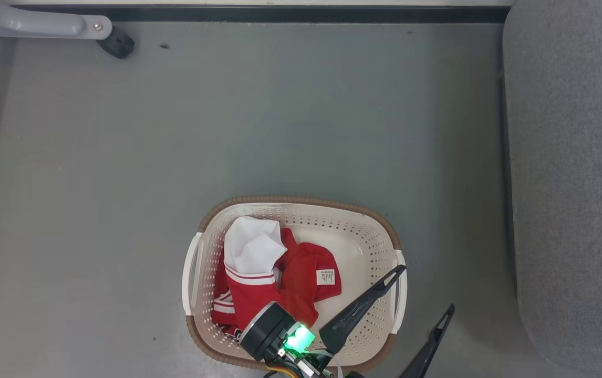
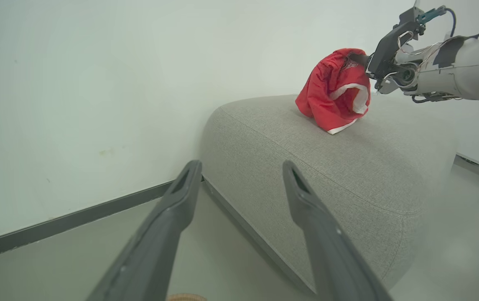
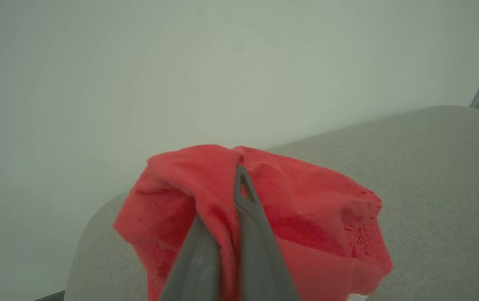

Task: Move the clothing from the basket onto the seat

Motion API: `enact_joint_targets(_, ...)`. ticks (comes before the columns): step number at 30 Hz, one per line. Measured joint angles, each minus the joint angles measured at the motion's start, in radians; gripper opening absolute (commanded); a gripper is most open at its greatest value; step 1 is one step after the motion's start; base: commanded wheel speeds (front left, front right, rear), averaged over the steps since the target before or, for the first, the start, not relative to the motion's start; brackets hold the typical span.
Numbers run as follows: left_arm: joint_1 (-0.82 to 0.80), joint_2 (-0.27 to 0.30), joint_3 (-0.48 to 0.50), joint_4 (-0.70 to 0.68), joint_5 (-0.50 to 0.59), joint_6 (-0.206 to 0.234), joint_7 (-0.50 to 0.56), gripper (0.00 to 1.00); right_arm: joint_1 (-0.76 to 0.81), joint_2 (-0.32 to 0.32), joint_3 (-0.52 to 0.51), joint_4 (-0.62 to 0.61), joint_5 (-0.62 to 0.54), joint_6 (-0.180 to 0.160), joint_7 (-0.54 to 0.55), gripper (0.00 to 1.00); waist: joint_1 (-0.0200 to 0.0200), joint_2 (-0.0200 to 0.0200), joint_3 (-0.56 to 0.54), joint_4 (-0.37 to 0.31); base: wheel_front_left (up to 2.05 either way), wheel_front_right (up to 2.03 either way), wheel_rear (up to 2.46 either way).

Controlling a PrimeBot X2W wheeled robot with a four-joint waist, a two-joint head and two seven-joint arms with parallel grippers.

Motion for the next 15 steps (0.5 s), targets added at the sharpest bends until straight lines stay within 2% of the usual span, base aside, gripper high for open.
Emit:
enact_joint_targets(4, -0.001, 0.000, 0.003, 0.011, -0.007, 0.000, 0.000, 1.00, 0.001, -0.001, 0.010, 0.040, 0.023, 0.000, 0.000, 0.00, 0.0000, 0.0000, 0.002, 0.001, 0.00, 0.00, 0.00)
enact_joint_targets(5, -0.001, 0.000, 0.003, 0.011, -0.007, 0.000, 0.000, 1.00, 0.001, -0.001, 0.010, 0.040, 0.023, 0.000, 0.000, 0.15, 0.0000, 0.0000, 0.002, 0.001, 0.00, 0.00, 0.00)
enact_joint_targets(6, -0.002, 0.000, 0.006, 0.014, -0.007, 0.000, 0.000, 1.00, 0.001, -0.001, 0.014, 0.046, 0.028, 0.000, 0.000, 0.36, 0.0000, 0.0000, 0.001, 0.001, 0.00, 0.00, 0.00)
enact_joint_targets(7, -0.002, 0.000, 0.009, 0.019, -0.007, 0.000, 0.000, 1.00, 0.001, 0.000, 0.021, 0.048, 0.029, 0.000, 0.000, 0.87, 0.0000, 0.0000, 0.000, 0.000, 0.00, 0.00, 0.00)
enact_joint_targets(8, -0.002, 0.000, 0.012, 0.023, -0.008, 0.000, 0.000, 1.00, 0.001, 0.001, 0.029, 0.050, 0.030, 0.000, 0.000, 1.00, 0.0000, 0.0000, -0.002, -0.001, 0.00, 0.00, 0.00)
enact_joint_targets(15, -0.005, 0.000, 0.016, 0.033, -0.020, 0.000, 0.000, 1.00, 0.003, 0.009, 0.063, 0.078, 0.051, 0.000, 0.000, 1.00, -0.0001, -0.0002, -0.022, -0.008, 0.00, 0.00, 0.00)
